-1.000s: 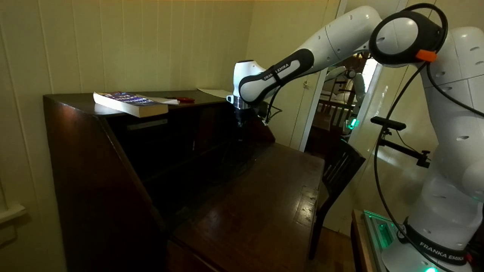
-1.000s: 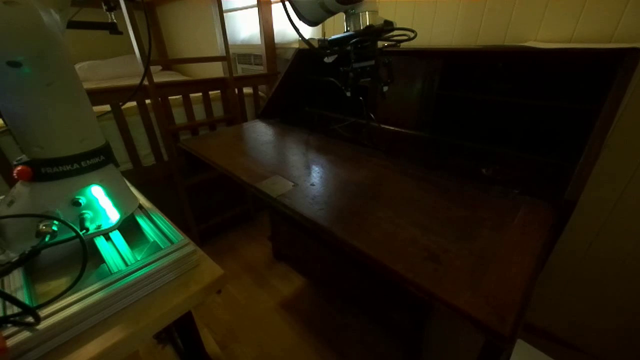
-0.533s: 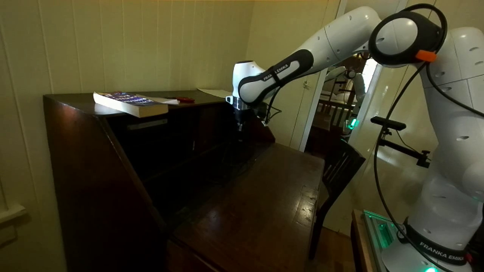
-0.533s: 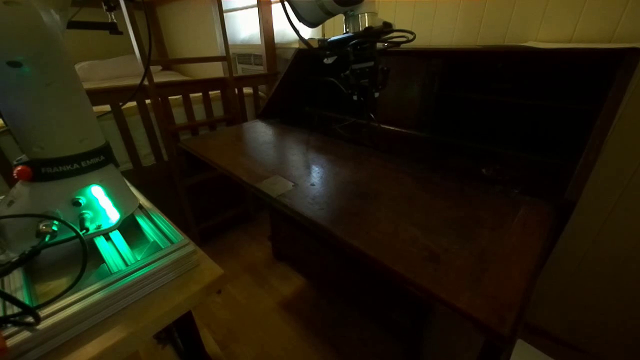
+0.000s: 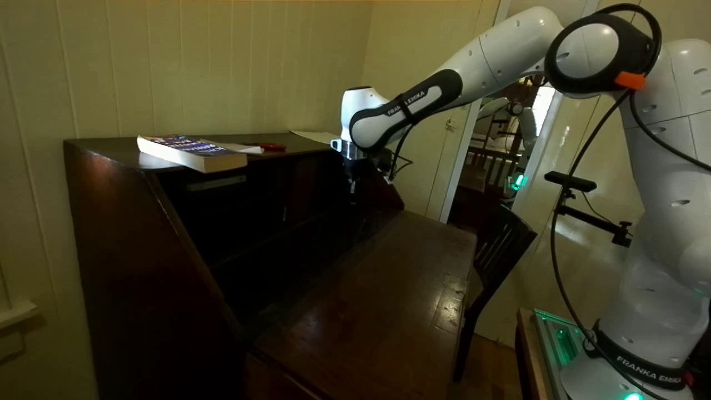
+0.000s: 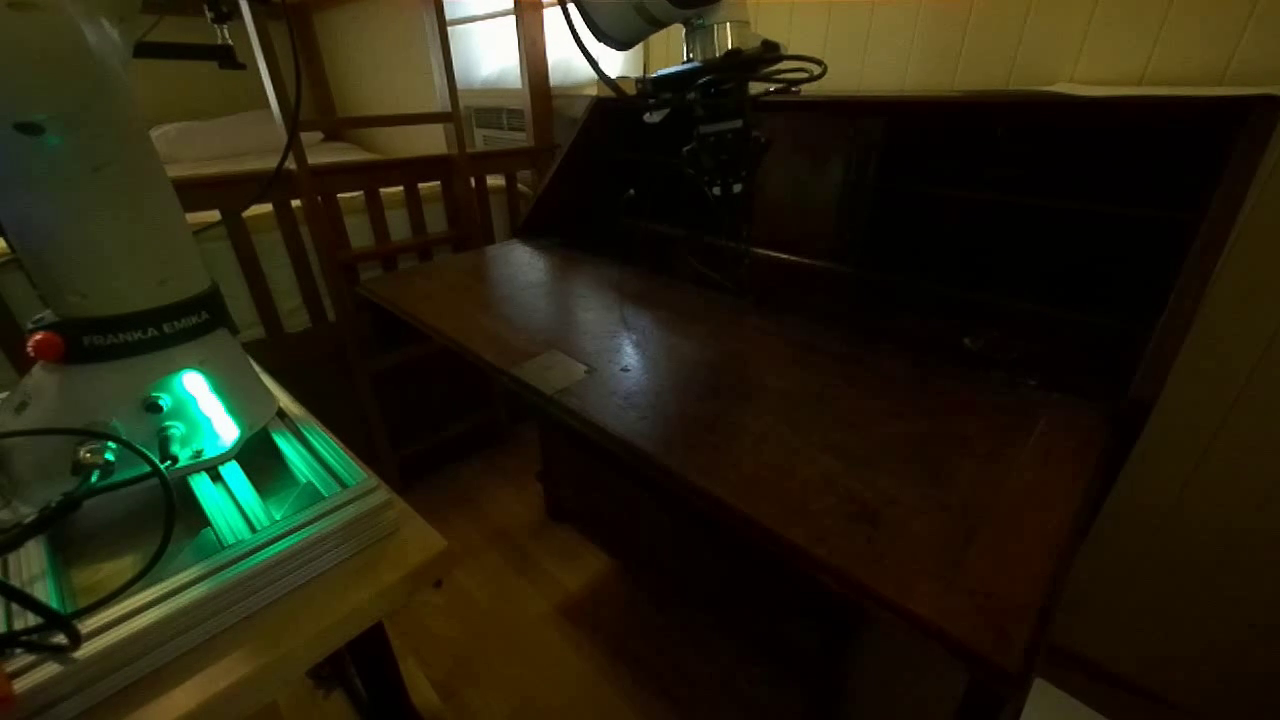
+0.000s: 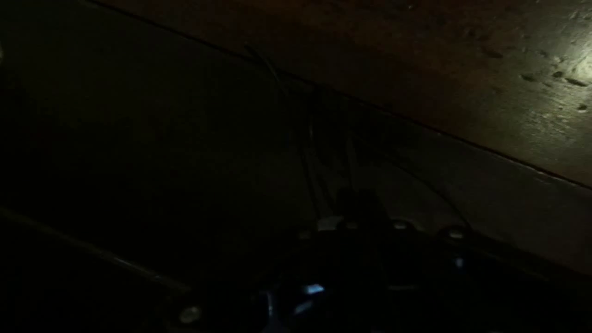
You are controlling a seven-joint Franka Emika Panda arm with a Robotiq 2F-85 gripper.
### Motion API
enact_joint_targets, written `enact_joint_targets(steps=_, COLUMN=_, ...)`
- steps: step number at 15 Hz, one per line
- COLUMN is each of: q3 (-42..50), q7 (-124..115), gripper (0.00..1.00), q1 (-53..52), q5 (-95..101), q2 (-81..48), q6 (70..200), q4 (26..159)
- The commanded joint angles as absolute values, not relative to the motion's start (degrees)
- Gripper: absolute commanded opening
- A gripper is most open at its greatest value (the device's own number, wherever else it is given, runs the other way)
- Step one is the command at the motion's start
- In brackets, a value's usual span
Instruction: Move the black cable to the right.
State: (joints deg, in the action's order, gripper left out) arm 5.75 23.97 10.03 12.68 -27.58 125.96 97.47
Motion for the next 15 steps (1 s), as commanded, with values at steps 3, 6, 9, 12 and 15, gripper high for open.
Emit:
enact_joint_targets(steps=3, q3=2.5, q7=38.0, gripper=0.01, q1=12.8, q5=9.5, q2=-10.5, q6=128.9, q4=110.7)
enact_joint_targets(steps=6, q3=2.4, q7=48.9, gripper=0.01, q1=13.7, q5=5.3, q2=-0.9, q6=130.2, q4=118.0)
enact_joint_targets(steps=9, q3=5.6, q7=59.1, gripper=0.01, q1=11.9, q5=2.1, q2=9.1, q6=133.4, q4=126.0)
enact_joint_targets(steps=12, q3=9.3, q7=63.8, gripper=0.01, q1=9.8, q5=-6.9, q2=13.8, q6=122.7, q4=126.1)
enact_joint_targets(steps=15, q3=11.6, q7=63.4, gripper=0.01, q1=8.7, q5=-7.8, q2=9.2, q6=113.2, q4=123.1)
